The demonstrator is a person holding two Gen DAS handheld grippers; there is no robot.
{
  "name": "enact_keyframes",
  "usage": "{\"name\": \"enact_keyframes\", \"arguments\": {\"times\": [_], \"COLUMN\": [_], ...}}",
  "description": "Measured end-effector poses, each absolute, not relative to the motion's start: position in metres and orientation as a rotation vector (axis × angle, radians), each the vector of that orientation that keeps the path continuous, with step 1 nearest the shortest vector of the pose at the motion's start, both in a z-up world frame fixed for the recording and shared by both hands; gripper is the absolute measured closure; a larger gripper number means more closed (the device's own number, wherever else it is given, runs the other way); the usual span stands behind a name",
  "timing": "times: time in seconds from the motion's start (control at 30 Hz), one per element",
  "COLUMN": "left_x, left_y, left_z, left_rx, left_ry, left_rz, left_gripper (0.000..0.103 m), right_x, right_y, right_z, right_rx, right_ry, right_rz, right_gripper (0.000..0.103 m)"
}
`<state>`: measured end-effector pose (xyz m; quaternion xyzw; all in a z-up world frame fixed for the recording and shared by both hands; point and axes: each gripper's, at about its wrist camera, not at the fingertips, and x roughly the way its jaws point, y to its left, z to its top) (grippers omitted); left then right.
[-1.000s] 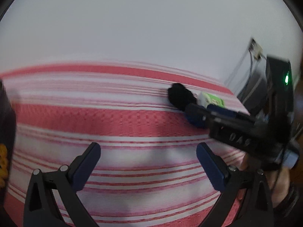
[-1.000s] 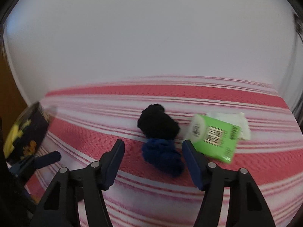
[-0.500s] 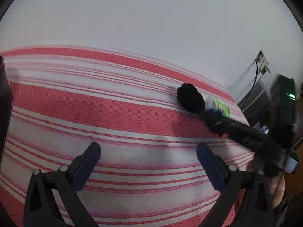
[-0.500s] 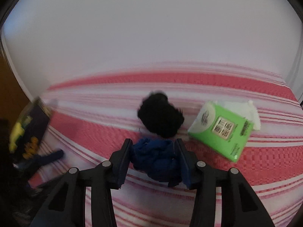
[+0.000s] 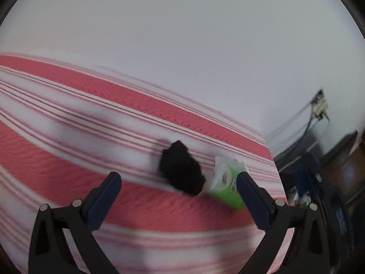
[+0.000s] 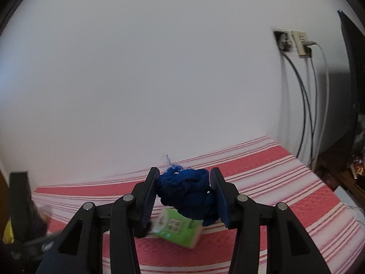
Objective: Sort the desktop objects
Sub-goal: 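Grasp the blue yarn bundle with the right tool while the left tool grasps the black yarn, then carry the black and blue yarn over the silver tin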
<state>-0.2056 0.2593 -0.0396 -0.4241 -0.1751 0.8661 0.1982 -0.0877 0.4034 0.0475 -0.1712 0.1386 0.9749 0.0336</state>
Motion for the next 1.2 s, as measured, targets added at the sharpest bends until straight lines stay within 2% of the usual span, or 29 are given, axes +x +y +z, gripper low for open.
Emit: {"name": "enact_keyframes", "arguments": {"times": [0.17, 0.37, 0.47, 0.53, 0.57, 0.73, 0.9, 1.03, 1.2], "left_x": [-0.229, -0.232, -0.228, -0.225, -0.227, -0.211, -0.165, -0.146, -0.120], "left_y": [0.283, 0.310, 0.311, 0.315, 0.317, 0.307, 0.278, 0.254, 0.217], "left_z": [-0.059, -0.066, -0.067, -0.067, -0.068, -0.065, -0.040, -0.030, -0.024], "left_rx": [-1.308, -1.293, -1.281, -1.261, -1.249, -1.181, -0.888, -0.794, -0.712], "left_ry": [-0.460, -0.192, -0.117, -0.015, 0.008, 0.028, 0.083, 0.106, 0.095], "left_rz": [2.533, 2.659, 2.676, 2.628, 2.570, 2.508, 2.540, 2.608, 2.679], "left_gripper": [0.003, 0.005, 0.018, 0.035, 0.052, 0.053, 0.053, 0.053, 0.053], "right_x": [-0.095, -0.093, -0.094, -0.092, -0.094, -0.094, -0.090, -0.087, -0.080], "right_y": [0.408, 0.411, 0.410, 0.410, 0.414, 0.417, 0.417, 0.411, 0.385], "right_z": [0.048, 0.058, 0.057, 0.058, 0.058, 0.058, 0.060, 0.062, 0.062], "right_rx": [-0.509, -0.486, -0.488, -0.473, -0.466, -0.470, -0.438, -0.389, -0.308], "right_ry": [0.479, 0.524, 0.528, 0.530, 0.530, 0.552, 0.568, 0.579, 0.437], "right_rz": [2.967, 2.968, 2.968, 2.966, 2.963, 2.952, 2.966, 3.010, 3.078], "right_gripper": [0.054, 0.053, 0.053, 0.053, 0.053, 0.053, 0.053, 0.053, 0.053]}}
